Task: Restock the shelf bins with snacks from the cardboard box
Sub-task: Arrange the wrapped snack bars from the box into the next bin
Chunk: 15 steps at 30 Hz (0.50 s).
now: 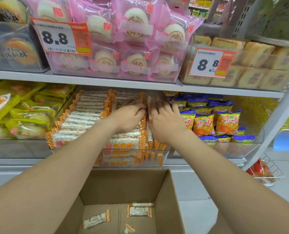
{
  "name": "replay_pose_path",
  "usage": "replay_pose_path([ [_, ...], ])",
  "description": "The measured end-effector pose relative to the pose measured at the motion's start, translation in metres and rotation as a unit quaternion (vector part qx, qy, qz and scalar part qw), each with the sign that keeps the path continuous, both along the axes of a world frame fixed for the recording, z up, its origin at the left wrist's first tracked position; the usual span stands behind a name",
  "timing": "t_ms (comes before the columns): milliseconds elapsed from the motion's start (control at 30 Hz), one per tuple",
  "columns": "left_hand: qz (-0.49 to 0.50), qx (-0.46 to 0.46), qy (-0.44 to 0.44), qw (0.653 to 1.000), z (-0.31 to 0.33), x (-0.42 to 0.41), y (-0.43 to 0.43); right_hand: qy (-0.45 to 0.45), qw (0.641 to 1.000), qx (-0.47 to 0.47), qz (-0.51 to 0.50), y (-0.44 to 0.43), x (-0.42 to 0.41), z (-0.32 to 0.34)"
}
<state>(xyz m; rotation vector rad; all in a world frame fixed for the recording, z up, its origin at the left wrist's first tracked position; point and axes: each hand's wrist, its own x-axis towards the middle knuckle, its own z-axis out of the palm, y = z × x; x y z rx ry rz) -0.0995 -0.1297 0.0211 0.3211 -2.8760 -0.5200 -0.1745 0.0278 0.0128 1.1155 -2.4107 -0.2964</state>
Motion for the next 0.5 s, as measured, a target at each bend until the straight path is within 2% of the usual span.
replay_pose_path([
  [167,-0.01,0.009,-0.017,1.0,0.003,0.003,-0.001,-0.051,0.998,0.02,0.036,-0.004,-0.002,0.005],
  [500,0.014,0.014,-0.001,1.0,-0.005,0.002,-0.003,-0.123,0.989,0.079,-0.014,-0.025,-0.015,0.025],
])
